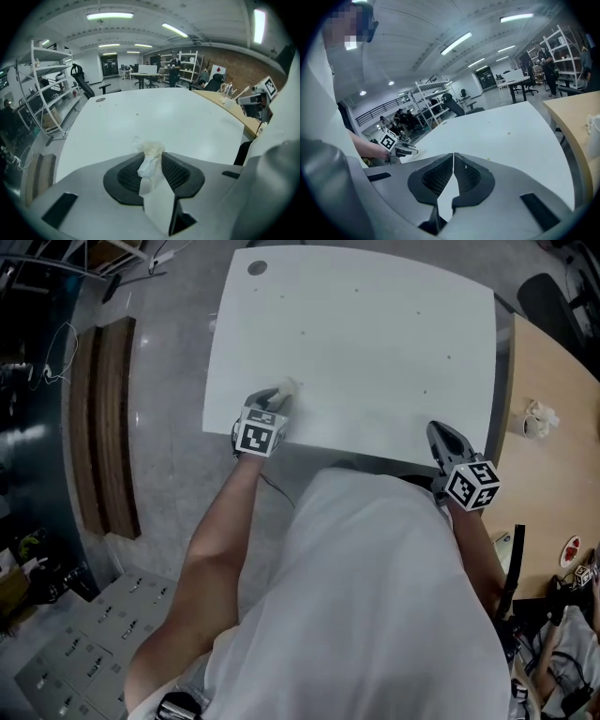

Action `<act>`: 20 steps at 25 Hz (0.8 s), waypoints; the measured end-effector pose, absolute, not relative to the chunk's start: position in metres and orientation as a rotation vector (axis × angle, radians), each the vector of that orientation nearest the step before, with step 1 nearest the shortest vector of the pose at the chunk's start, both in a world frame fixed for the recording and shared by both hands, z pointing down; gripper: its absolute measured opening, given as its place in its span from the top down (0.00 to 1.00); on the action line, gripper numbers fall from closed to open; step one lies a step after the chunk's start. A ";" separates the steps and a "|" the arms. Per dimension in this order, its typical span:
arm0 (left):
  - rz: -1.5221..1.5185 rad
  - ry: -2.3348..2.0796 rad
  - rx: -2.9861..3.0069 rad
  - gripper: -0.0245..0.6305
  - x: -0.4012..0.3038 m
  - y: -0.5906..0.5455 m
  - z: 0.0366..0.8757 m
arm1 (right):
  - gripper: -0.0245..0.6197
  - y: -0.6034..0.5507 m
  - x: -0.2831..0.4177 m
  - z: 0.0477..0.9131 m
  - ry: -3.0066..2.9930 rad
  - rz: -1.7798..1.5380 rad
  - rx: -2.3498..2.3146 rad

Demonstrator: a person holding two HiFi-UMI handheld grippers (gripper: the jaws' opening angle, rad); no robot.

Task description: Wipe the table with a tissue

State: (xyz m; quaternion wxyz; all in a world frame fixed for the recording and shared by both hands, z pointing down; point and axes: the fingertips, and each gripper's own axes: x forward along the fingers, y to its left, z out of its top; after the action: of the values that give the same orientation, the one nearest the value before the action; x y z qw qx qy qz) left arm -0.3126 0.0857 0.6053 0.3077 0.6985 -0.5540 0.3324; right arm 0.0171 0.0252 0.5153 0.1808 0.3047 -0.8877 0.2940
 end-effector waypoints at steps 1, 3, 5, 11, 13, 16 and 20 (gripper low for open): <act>0.893 -1.459 1.843 0.78 -0.315 0.083 0.607 | 0.94 0.026 0.017 0.516 -2.503 0.836 0.869; 0.931 -1.446 1.843 0.78 -0.320 0.076 0.611 | 0.94 0.029 0.017 0.517 -2.496 0.846 0.886; 1.008 -1.429 1.860 0.78 -0.321 0.070 0.615 | 0.94 0.030 0.019 0.518 -2.487 0.853 0.908; 1.222 -1.355 1.883 0.78 -0.316 0.059 0.625 | 0.94 0.029 0.028 0.518 -2.471 0.872 0.979; 1.259 -1.336 1.875 0.78 -0.315 0.058 0.627 | 0.94 0.030 0.029 0.518 -2.470 0.878 1.001; 1.355 -1.303 1.865 0.78 -0.312 0.058 0.629 | 0.94 0.031 0.032 0.520 -2.465 0.891 1.028; 1.472 -1.223 1.847 0.78 -0.309 0.056 0.628 | 0.94 0.033 0.033 0.522 -2.458 0.904 1.045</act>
State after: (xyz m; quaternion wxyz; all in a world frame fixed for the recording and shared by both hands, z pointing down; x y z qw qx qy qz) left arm -0.3088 0.0559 0.6285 0.2389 0.6743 -0.4466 0.5374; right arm 0.0334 0.0333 0.5218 0.1601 0.3657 -0.8605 0.3166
